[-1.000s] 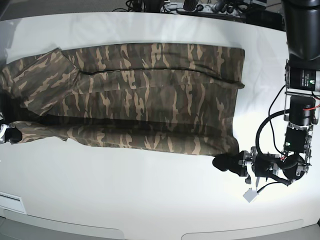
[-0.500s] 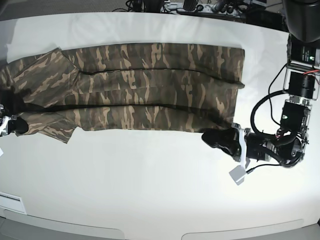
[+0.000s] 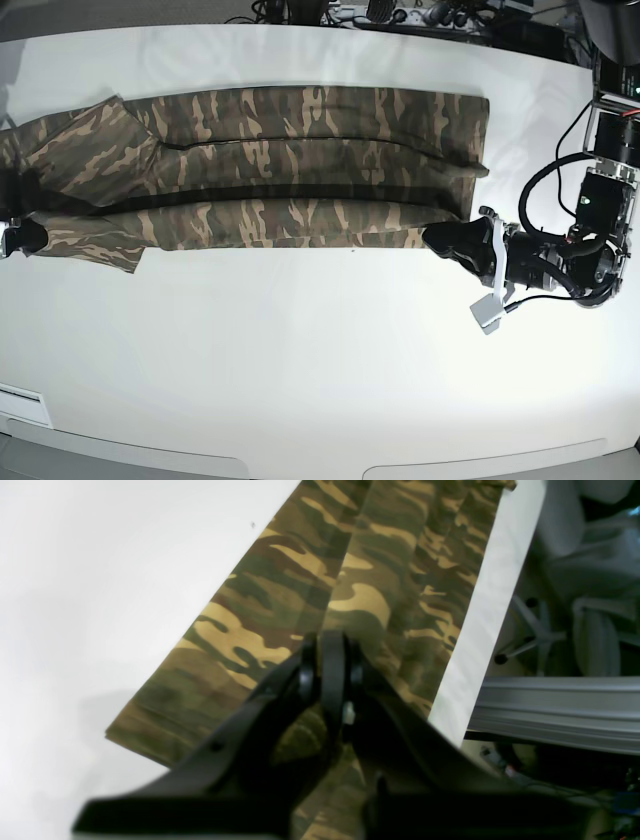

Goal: Fold the T-shirt properly
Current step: 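Lower the folded edge onto the shirt and open both grippers, then raise both grippers away from the folded shirt strip, then move the left gripper to the strip's hem end and grasp it, then lift the hem end with the left gripper and fold it toward the collar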

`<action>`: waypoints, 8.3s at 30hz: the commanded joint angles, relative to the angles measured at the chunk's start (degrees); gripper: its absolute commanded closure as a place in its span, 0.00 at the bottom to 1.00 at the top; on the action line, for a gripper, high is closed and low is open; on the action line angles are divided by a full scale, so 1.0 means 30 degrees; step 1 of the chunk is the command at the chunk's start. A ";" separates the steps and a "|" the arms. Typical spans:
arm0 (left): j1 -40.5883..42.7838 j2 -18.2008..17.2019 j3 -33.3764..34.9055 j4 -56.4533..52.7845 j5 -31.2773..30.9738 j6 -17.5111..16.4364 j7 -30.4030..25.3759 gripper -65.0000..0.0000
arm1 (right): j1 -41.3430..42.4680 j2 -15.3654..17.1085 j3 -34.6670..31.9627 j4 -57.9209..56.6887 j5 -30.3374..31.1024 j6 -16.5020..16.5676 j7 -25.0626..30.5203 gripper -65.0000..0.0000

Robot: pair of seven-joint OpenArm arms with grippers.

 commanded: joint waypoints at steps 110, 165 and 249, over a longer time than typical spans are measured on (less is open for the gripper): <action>0.3942 -0.1064 -0.6688 0.2193 1.3923 0.6579 -0.5421 0.33 | -0.5581 -0.5719 0.5872 0.0248 -0.4007 0.0092 0.1435 1.00; 0.6601 0.3687 -0.7329 0.2200 0.8633 0.5013 -0.2441 0.33 | -0.6149 -0.2623 1.1861 0.0889 -0.2965 0.0092 0.2419 0.76; 0.9369 0.7402 -1.2553 0.4983 1.1285 0.5639 -0.4663 1.00 | -0.6200 -0.4408 1.0163 0.0852 -0.4080 0.0092 0.2390 1.00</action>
